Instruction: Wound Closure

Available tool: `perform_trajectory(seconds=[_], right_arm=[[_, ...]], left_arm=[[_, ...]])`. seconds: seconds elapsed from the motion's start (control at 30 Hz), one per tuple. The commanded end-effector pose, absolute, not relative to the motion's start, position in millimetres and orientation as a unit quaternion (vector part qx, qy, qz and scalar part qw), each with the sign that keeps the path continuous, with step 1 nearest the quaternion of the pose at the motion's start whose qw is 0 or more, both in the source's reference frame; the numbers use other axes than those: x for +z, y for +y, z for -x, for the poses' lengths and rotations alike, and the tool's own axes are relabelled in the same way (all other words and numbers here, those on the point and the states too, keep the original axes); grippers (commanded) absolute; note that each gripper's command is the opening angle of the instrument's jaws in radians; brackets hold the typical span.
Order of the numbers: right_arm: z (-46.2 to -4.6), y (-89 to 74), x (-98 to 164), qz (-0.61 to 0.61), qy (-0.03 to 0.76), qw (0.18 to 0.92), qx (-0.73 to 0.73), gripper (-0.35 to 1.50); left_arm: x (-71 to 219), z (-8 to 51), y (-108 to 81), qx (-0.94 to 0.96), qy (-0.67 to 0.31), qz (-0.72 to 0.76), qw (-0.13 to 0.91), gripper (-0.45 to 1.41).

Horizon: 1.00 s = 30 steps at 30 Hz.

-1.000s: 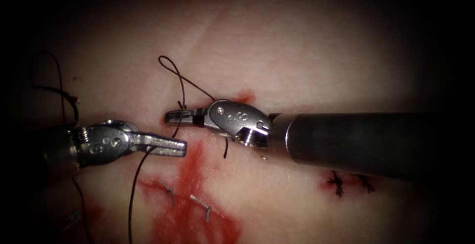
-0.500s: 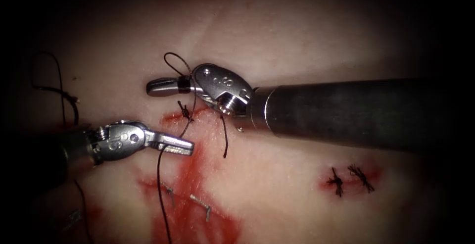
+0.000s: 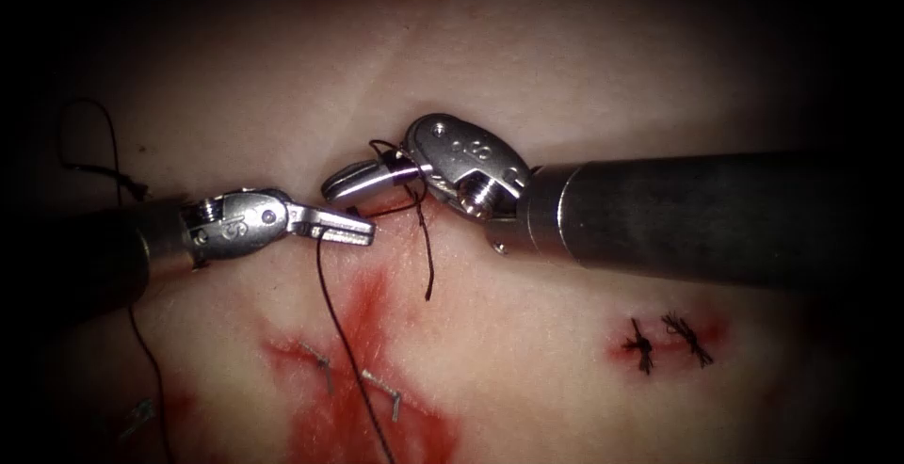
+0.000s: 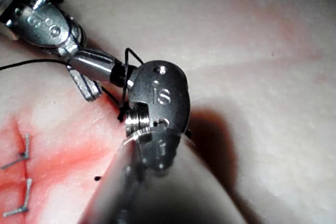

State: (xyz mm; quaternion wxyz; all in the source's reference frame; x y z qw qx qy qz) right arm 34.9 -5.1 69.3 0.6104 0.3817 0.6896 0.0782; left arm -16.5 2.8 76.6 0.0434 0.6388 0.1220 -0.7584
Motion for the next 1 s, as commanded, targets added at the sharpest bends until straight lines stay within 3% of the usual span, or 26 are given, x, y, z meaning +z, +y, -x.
perform_trajectory(seconds=[0.03, 0.27, 0.3, 0.33, 0.4, 0.43, 0.53, 0.63, 0.8, 1.0], right_arm=[[-35.0, -5.3, 69.9, -0.384, 0.689, 0.610, 0.071, -0.35], [-33.1, -6.7, 69.9, -0.387, 0.632, 0.663, -0.107, -0.33], [-33.1, -7.0, 70.1, -0.381, 0.625, 0.670, -0.126, -0.28], [-33.3, -7.7, 70.3, -0.375, 0.613, 0.679, -0.152, -0.11], [-33.4, -8.1, 70.5, -0.374, 0.605, 0.684, -0.163, -0.10], [-33.8, -9.2, 70.9, -0.363, 0.589, 0.696, -0.193, 0.07], [-34.5, -11.6, 72.1, -0.339, 0.551, 0.722, -0.244, 0.34], [-34.7, -12.5, 72.7, -0.322, 0.528, 0.736, -0.275, 0.44], [-34.9, -12.7, 73.8, -0.278, 0.493, 0.763, -0.313, 0.84], [-35.4, -12.5, 74.6, -0.249, 0.485, 0.774, -0.322, 0.94]], left_arm=[[77.2, 17.0, 2.9, -0.758, 0.123, -0.639, 0.045, -0.45], [80.6, 17.7, 5.5, -0.768, 0.103, -0.631, 0.044, -0.45], [80.8, 17.9, 5.4, -0.768, 0.102, -0.630, 0.044, -0.45], [81.2, 18.3, 5.1, -0.770, 0.098, -0.629, 0.044, -0.45], [81.3, 18.5, 5.0, -0.771, 0.097, -0.628, 0.044, -0.45], [81.5, 18.7, 4.8, -0.772, 0.096, -0.627, 0.044, -0.45], [81.5, 18.6, 4.7, -0.771, 0.095, -0.628, 0.044, -0.45], [81.4, 18.3, 4.6, -0.770, 0.096, -0.629, 0.045, -0.45], [81.3, 17.6, 4.0, -0.771, 0.095, -0.628, 0.046, -0.45], [81.8, 17.6, 3.1, -0.773, 0.099, -0.625, 0.041, -0.45]])
